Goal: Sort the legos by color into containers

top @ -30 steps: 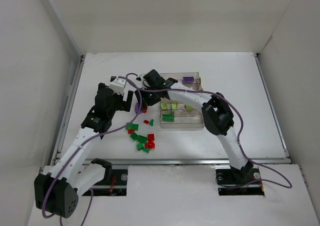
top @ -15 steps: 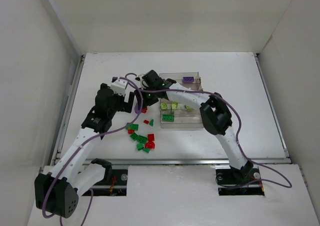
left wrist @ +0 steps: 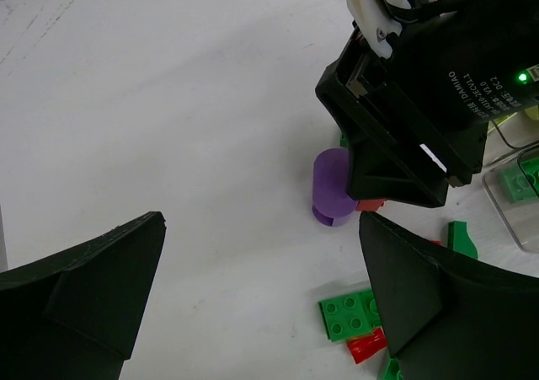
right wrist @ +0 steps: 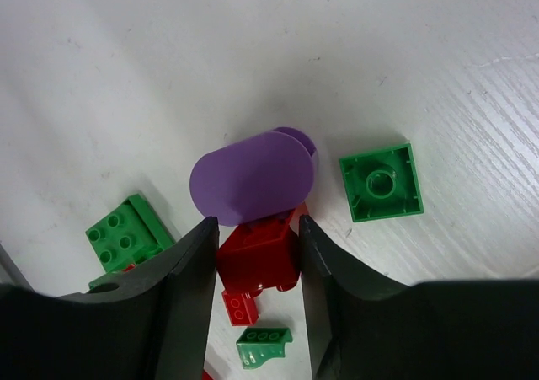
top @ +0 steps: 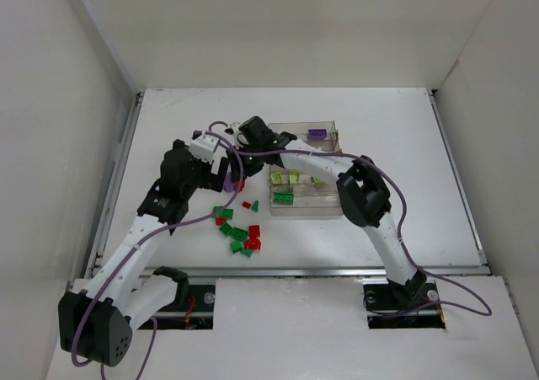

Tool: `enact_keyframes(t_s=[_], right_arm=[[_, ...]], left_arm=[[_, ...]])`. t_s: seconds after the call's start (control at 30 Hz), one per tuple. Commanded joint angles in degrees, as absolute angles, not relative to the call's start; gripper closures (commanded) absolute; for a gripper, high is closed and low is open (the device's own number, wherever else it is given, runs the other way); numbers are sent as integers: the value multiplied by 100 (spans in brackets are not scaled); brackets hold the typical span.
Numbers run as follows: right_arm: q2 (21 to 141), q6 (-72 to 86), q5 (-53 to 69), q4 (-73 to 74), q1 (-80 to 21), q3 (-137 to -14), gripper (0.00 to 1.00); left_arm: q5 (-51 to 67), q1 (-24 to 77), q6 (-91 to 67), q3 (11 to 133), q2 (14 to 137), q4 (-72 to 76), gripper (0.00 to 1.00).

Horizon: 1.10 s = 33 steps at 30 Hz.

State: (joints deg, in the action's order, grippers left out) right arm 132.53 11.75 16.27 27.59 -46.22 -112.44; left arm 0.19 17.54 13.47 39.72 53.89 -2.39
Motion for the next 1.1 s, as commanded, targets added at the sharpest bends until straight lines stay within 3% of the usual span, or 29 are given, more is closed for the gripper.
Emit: enact_keyframes(t_s=[0.0, 0.3, 0.4, 0.53, 0.6, 0.8, 1.07], right_arm=[[13166, 924, 1784, 2680, -4676, -11276, 58], [12868, 624, 2188, 2593, -4676, -10829, 38], [12701, 572, 2163, 2348, -4737, -10495, 38], [12630, 571, 2031, 2268, -4737, -10433, 52], [12630, 571, 1969, 2268, -4737, -10433, 52], [12682, 571, 1558, 2329, -4790, -10617, 38], [12797, 519, 1503, 2391, -4842, -10898, 37]], left_arm=[[141, 1749, 1459, 3858, 5300, -79, 2], [246, 1749, 1459, 3858, 5300, -79, 2], [298, 1749, 1459, 3858, 5300, -79, 2], [351, 1749, 1459, 3858, 5300, -79, 2], [352, 1749, 1459, 3858, 5300, -79, 2], [404, 1749, 1459, 3858, 5300, -79, 2], [404, 1749, 1459, 3806, 5300, -79, 2]])
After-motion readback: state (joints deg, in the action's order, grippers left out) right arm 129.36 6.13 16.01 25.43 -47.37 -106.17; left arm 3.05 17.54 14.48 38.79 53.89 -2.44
